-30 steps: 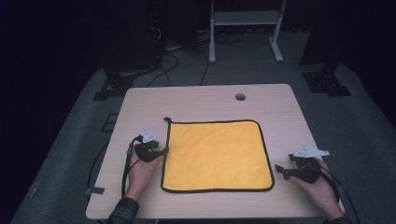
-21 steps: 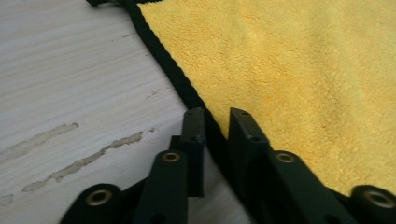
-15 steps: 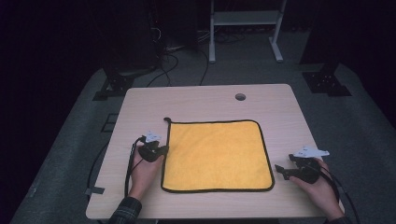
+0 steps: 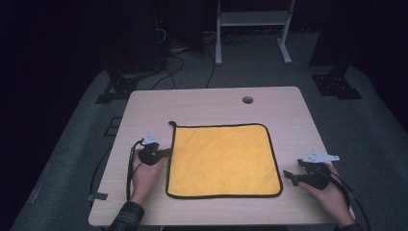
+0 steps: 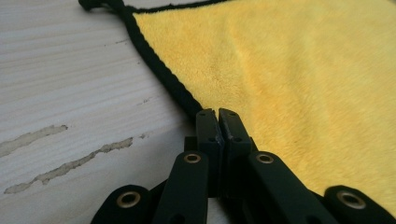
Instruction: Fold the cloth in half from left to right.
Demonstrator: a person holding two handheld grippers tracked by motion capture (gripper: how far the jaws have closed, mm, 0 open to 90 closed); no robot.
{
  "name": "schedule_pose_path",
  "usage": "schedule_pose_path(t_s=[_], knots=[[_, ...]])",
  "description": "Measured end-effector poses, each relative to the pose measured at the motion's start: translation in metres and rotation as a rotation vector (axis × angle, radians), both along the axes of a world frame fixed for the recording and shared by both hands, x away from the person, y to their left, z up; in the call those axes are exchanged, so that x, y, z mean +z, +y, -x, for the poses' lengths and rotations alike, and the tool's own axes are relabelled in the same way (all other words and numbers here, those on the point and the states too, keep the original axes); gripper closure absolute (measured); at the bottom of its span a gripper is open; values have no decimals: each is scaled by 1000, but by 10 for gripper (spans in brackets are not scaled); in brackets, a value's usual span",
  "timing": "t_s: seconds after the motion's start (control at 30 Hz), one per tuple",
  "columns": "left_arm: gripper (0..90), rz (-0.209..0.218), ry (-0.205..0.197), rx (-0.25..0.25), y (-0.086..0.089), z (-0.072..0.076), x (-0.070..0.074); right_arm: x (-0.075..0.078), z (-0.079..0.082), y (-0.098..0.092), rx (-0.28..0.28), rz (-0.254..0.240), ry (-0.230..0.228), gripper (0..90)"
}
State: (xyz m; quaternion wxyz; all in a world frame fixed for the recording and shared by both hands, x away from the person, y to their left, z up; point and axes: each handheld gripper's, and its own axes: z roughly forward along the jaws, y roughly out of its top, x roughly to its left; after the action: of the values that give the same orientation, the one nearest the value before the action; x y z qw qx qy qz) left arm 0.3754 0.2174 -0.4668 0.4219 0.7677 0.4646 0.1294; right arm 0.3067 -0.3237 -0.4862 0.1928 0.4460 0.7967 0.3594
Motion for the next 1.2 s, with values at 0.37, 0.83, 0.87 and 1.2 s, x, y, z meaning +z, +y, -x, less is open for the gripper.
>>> schedule_pose_path(t_s=[0.37, 0.83, 0.87, 1.2], knots=[[883, 101, -21, -62, -6, -4, 11, 0, 0, 0, 0, 0, 0, 221], [882, 175, -27, -165, -48, -15, 19, 0, 0, 0, 1, 0, 1, 218], [882, 186, -24, -171, -52, -15, 19, 0, 0, 0, 2, 0, 0, 218], [882, 217, -28, -235, -87, -22, 24, 0, 0, 0, 4, 0, -1, 218]])
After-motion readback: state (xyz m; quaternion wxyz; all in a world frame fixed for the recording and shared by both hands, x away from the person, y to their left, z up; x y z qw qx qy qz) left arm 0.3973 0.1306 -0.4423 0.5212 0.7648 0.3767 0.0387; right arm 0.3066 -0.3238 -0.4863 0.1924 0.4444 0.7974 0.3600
